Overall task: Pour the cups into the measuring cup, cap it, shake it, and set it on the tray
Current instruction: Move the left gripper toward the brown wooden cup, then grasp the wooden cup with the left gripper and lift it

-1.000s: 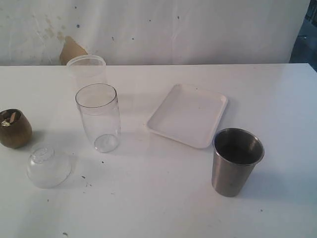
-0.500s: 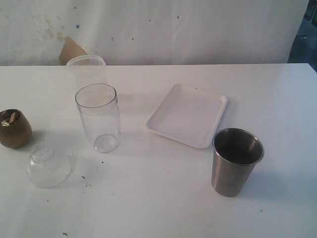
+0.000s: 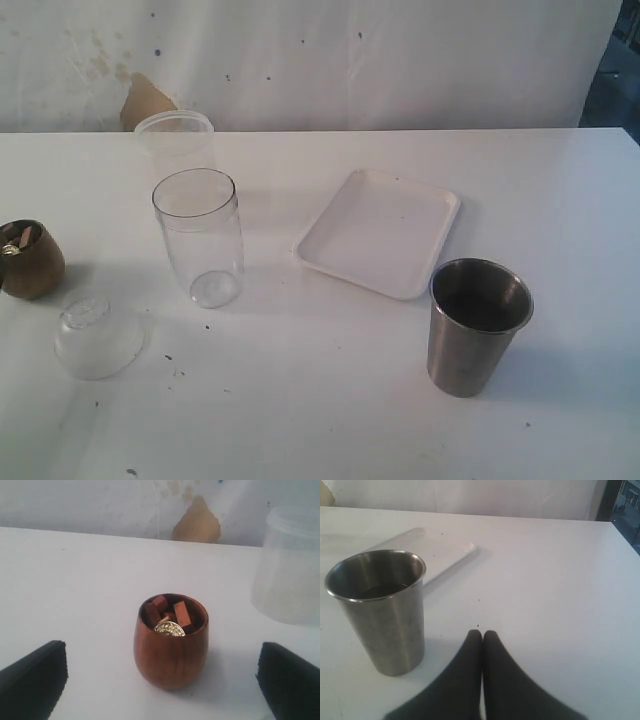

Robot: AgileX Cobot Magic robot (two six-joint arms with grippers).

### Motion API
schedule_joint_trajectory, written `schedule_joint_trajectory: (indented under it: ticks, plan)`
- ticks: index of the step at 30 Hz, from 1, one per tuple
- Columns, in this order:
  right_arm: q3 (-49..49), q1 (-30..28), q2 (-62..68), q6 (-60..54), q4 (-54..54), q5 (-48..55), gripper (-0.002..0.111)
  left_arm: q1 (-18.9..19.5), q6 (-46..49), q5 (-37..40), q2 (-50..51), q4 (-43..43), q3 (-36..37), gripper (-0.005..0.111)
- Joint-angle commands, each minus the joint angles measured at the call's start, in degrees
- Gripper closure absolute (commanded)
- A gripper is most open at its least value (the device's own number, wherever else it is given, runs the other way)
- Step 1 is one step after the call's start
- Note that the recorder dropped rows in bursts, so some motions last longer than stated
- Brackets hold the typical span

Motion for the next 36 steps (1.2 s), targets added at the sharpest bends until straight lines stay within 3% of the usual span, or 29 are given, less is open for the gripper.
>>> schedule_joint_trajectory:
  ticks: [1, 19, 36]
  plan:
    - [0.25, -0.21, -0.31, 0.23, -0.13, -0.22, 0.108, -0.17, -0.20, -2.02, 8.45, -0.02, -6.20, 0.010]
    - [0.25, -0.21, -0.31, 0.23, -0.13, -0.22, 0.108, -0.17, -1.69, -5.86, 27.08, 3.68, -17.13, 0.010]
    - [0.25, -0.21, -0.31, 0.23, -0.13, -0.22, 0.108, -0.17, -2.02, -6.92, 32.42, 3.27, -23.63, 0.010]
